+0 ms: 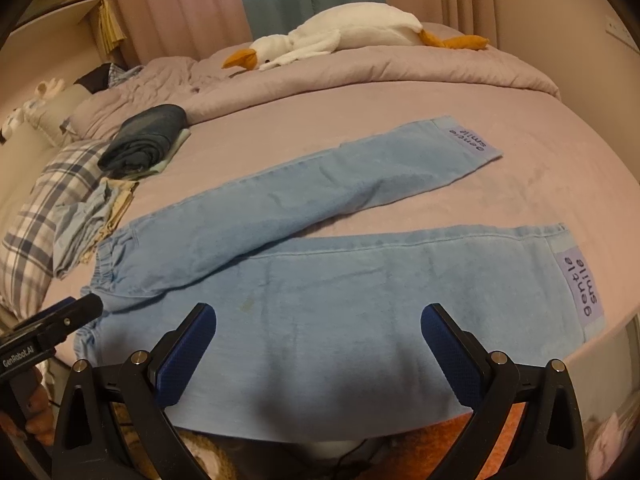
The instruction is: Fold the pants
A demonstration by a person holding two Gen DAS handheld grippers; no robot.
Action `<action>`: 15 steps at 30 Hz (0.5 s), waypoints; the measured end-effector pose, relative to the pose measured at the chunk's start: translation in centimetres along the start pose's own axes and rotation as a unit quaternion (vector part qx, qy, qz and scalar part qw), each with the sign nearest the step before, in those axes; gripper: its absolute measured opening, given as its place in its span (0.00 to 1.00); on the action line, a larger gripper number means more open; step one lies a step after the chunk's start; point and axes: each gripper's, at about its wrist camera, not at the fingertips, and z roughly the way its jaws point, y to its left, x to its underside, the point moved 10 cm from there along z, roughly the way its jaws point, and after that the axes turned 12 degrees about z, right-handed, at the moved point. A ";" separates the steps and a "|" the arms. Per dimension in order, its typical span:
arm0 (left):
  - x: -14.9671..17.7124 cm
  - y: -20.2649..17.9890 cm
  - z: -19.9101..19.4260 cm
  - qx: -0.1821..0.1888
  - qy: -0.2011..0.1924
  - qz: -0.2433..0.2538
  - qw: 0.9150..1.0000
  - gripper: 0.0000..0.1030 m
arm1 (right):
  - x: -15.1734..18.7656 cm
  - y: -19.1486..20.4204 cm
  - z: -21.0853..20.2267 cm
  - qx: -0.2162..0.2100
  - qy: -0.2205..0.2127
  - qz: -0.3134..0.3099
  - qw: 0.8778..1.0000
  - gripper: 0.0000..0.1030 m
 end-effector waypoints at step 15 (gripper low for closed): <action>0.3 -0.1 0.3 0.004 0.010 0.002 1.000 0.87 | 0.2 -0.5 0.1 0.007 0.004 0.008 1.000 0.99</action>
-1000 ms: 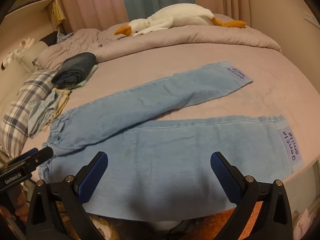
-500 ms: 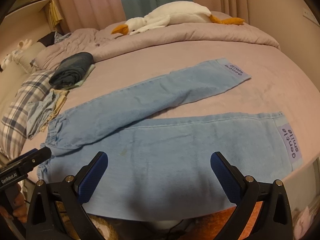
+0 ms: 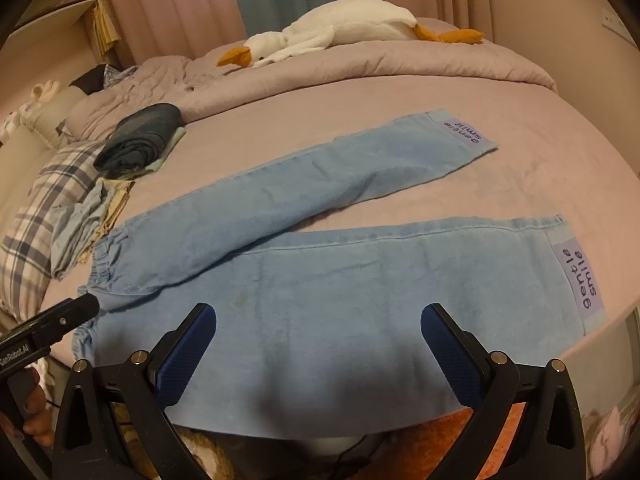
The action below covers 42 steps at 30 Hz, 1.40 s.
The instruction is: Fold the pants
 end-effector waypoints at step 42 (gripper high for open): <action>1.4 7.4 -0.6 -0.063 -0.011 -0.070 0.996 0.86 | -1.1 -7.8 -0.7 0.046 -0.005 0.095 0.994 0.98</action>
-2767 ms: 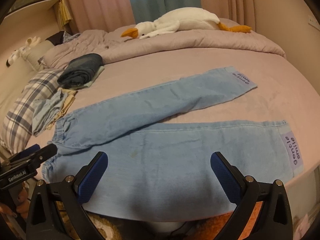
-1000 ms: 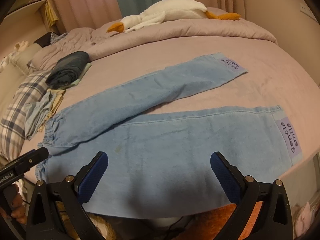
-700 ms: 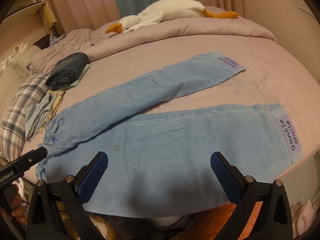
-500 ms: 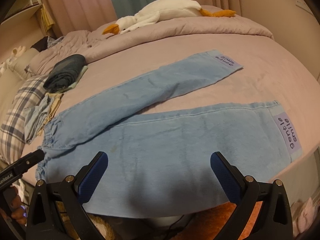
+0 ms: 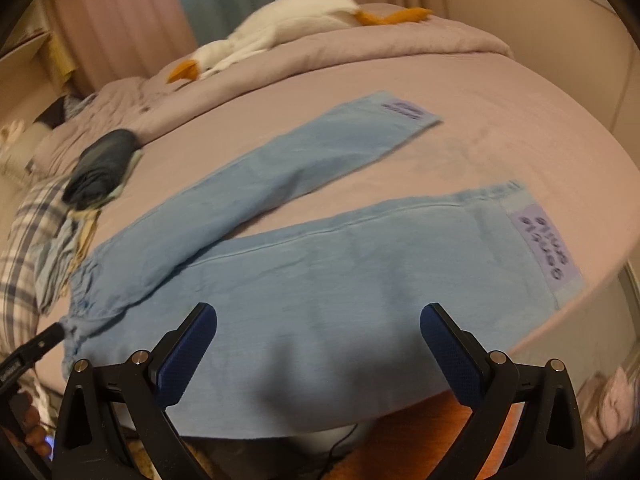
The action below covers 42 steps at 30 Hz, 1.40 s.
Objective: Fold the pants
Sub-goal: 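Grasp the waistband with the left gripper while the right gripper grasps the labelled leg hem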
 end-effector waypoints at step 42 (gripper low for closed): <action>6.0 11.8 3.5 -0.018 0.070 -0.152 0.986 0.36 | -5.6 -18.6 -1.8 0.085 -0.062 0.200 0.974 0.10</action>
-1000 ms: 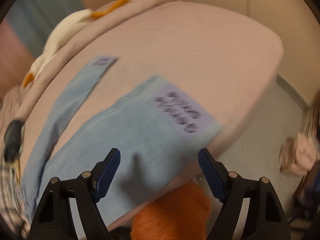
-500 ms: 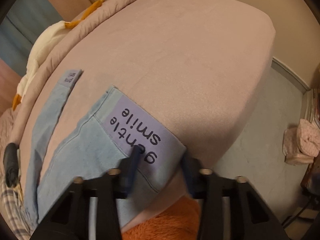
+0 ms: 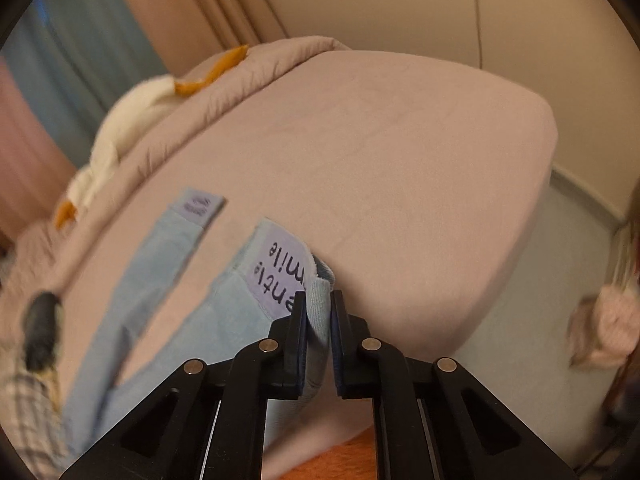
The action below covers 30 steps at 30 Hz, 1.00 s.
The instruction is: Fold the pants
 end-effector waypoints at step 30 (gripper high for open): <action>1.1 0.5 1.7 -0.010 0.023 -0.026 0.999 0.45 | 2.1 -2.3 4.8 0.087 0.030 -0.018 0.996 0.10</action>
